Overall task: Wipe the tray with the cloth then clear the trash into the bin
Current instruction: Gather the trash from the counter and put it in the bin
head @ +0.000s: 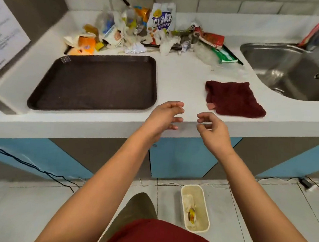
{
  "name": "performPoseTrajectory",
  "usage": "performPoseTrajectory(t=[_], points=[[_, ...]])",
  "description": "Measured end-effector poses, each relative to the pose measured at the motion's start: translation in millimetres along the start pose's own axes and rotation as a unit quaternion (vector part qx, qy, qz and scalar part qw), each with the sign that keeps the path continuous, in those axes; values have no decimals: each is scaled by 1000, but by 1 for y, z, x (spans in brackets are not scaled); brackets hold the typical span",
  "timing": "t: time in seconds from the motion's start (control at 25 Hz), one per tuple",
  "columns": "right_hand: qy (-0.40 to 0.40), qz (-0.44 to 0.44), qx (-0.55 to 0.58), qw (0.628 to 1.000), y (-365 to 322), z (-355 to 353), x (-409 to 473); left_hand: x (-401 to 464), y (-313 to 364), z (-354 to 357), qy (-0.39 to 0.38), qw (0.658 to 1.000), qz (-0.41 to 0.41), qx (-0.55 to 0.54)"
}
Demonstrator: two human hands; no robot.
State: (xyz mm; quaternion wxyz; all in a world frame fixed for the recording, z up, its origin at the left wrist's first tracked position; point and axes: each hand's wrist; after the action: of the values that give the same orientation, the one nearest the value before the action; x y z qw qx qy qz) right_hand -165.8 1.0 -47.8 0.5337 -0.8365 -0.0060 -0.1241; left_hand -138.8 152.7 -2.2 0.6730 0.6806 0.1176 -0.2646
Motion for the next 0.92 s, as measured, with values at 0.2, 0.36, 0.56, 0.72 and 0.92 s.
performPoseTrajectory(t=[0.2, 0.36, 0.56, 0.72, 0.92], points=[[-9, -23, 15, 1000, -32, 65, 64, 32, 31, -90, 62, 997, 17, -29], [-22, -6, 13, 1000, -49, 123, 114, 64, 55, -172, 121, 992, 19, -19], [-4, -3, -24, 1000, -62, 180, 177, 109, 91, -265, 186, 982, 25, -9], [-12, -6, -57, 998, -60, 198, 210, 137, 110, -312, 236, 971, 25, -17], [-9, 0, -88, 996, -49, 212, 255, 172, 124, -360, 330, 943, 29, 40]])
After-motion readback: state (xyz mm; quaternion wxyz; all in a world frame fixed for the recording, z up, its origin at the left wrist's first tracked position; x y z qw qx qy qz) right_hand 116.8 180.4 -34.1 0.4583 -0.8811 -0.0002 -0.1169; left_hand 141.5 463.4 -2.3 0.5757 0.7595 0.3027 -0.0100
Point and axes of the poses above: each hand's wrist, its own x-axis towards the middle knuckle, its own z-axis out of the palm, y = z × x, and after that the axes turned 11 degrees about -z, right-handed
